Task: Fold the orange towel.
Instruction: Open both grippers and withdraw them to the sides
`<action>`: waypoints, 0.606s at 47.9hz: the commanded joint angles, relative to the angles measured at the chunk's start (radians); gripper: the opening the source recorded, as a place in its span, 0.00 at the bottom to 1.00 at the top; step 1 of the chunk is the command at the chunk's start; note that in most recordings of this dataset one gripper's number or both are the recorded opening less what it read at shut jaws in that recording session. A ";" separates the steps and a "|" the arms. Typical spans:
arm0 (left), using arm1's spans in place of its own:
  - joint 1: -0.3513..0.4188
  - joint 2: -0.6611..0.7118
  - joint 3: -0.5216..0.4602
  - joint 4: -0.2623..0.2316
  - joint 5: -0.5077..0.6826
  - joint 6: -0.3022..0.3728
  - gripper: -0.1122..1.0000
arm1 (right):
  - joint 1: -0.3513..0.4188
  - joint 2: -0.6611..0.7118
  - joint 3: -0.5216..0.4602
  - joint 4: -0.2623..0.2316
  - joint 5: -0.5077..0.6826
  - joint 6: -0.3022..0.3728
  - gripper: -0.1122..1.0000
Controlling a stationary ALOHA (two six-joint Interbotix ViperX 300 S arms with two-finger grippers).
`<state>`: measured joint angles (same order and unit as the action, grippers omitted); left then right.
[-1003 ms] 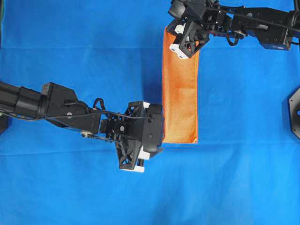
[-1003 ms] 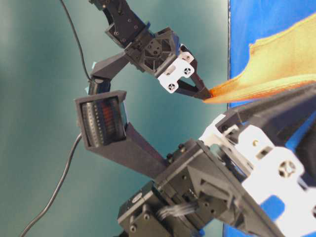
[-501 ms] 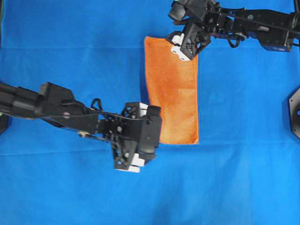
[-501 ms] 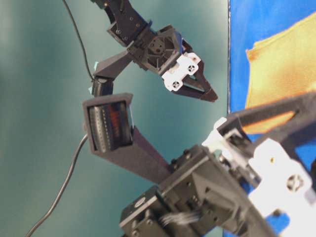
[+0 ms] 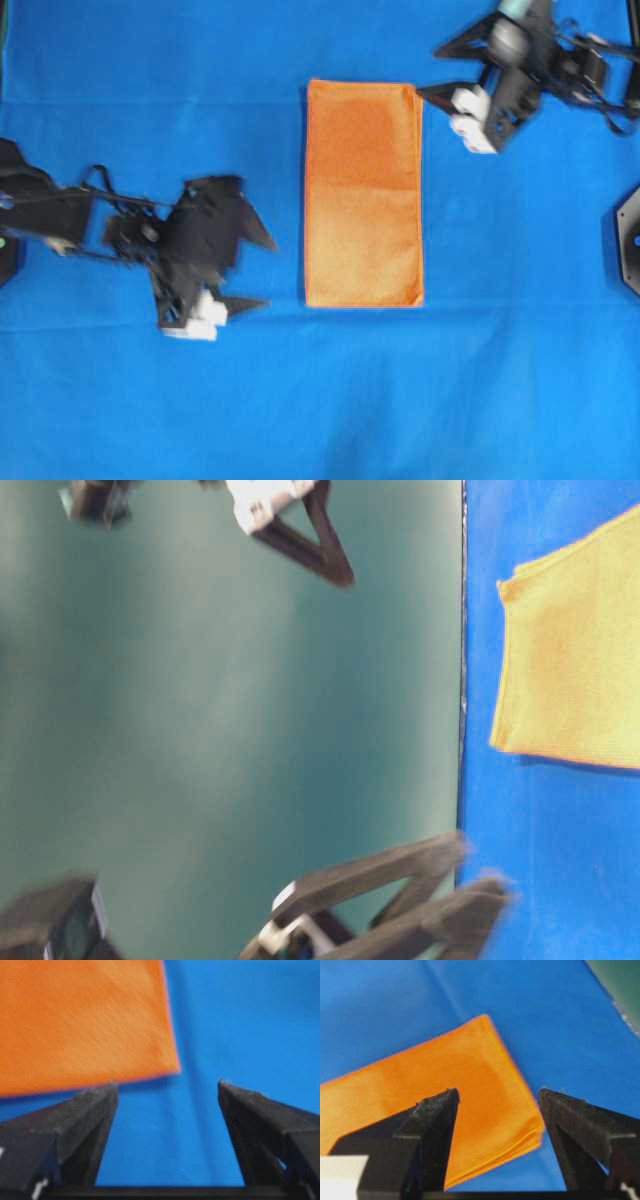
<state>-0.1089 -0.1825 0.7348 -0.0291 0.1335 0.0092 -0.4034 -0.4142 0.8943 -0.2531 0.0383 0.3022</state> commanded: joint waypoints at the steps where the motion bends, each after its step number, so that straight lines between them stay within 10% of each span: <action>1: 0.043 -0.086 0.064 0.000 -0.140 -0.002 0.77 | 0.032 -0.117 0.052 0.017 -0.043 0.005 0.69; 13: 0.141 -0.252 0.249 -0.002 -0.399 -0.005 0.77 | 0.095 -0.287 0.193 0.049 -0.124 0.008 0.69; 29: 0.198 -0.250 0.288 -0.006 -0.456 -0.025 0.77 | 0.095 -0.293 0.291 0.094 -0.267 0.008 0.69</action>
<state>0.0828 -0.4341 1.0416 -0.0337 -0.3145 -0.0138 -0.3068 -0.7087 1.1996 -0.1657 -0.2178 0.3114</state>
